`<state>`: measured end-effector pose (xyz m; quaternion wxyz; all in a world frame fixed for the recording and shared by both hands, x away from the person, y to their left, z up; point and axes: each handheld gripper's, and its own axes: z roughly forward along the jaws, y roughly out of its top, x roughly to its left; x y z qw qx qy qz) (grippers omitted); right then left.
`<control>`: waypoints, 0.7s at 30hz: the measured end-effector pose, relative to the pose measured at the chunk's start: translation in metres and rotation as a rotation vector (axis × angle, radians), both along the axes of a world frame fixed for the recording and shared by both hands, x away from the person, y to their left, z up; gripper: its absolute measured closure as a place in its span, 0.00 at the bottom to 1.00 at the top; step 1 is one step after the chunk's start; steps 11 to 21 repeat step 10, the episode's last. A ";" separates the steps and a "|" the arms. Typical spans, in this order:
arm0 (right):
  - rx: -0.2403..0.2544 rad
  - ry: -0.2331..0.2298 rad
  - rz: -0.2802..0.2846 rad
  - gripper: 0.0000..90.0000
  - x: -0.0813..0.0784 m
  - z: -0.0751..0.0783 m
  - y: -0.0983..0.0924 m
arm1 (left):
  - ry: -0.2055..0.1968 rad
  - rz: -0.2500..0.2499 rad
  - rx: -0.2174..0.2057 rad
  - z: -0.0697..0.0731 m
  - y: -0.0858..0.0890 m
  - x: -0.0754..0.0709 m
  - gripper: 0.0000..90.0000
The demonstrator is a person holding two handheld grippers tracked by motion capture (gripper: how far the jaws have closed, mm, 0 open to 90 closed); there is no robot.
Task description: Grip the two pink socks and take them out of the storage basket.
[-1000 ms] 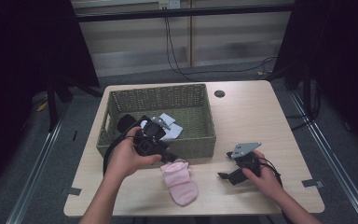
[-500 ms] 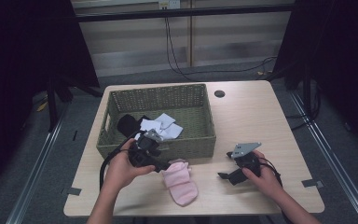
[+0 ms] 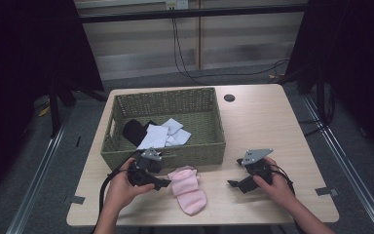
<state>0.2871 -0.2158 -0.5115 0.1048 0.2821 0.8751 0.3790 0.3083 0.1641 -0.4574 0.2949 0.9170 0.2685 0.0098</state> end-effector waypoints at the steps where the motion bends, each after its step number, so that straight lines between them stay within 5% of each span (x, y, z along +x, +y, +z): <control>1: 0.000 0.000 0.000 0.12 0.000 0.000 0.000 | 0.000 0.000 0.000 0.000 0.000 0.000 0.40; 21: -0.001 -0.001 0.000 0.12 0.000 0.000 0.000 | -0.004 0.009 -0.025 -0.010 0.004 -0.006 0.38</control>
